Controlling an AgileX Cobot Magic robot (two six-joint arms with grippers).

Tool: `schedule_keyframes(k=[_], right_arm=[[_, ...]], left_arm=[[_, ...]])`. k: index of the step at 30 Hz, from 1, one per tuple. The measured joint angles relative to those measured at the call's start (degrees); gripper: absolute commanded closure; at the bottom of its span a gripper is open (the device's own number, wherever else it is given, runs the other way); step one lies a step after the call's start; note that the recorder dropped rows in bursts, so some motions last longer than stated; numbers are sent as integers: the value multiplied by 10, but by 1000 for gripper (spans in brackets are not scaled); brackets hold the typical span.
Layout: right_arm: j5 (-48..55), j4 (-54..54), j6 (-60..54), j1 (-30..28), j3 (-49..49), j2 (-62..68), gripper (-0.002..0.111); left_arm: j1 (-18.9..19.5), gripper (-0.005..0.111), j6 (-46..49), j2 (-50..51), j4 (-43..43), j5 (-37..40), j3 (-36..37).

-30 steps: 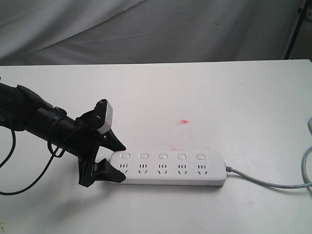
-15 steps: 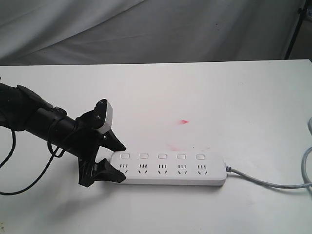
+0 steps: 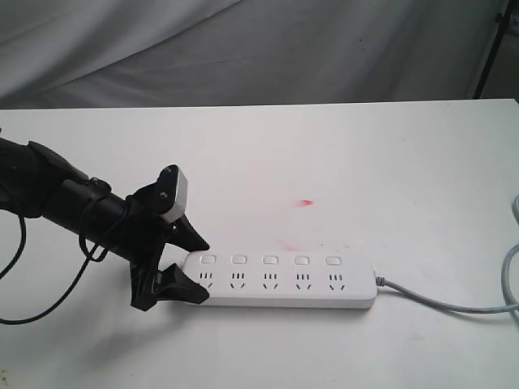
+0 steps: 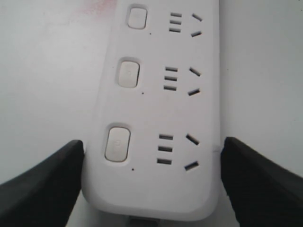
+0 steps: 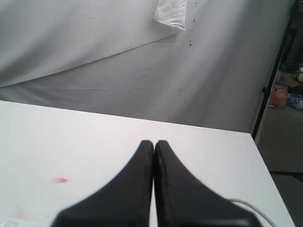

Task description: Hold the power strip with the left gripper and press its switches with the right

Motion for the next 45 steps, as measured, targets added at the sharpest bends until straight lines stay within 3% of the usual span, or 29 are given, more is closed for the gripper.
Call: schedule_keyframes(k=[6, 11, 21, 45], right_arm=[[12, 4, 8, 9, 62, -69, 108], [-57, 4, 8, 9, 152, -118, 108], [-76, 4, 8, 9, 215, -148, 108], [-3, 8, 5, 9, 224, -148, 108]], left_arm=[[0, 63, 0, 0, 0, 0, 0], [0, 63, 0, 0, 0, 0, 0], [0, 63, 0, 0, 0, 0, 0], [0, 63, 0, 0, 0, -1, 0]])
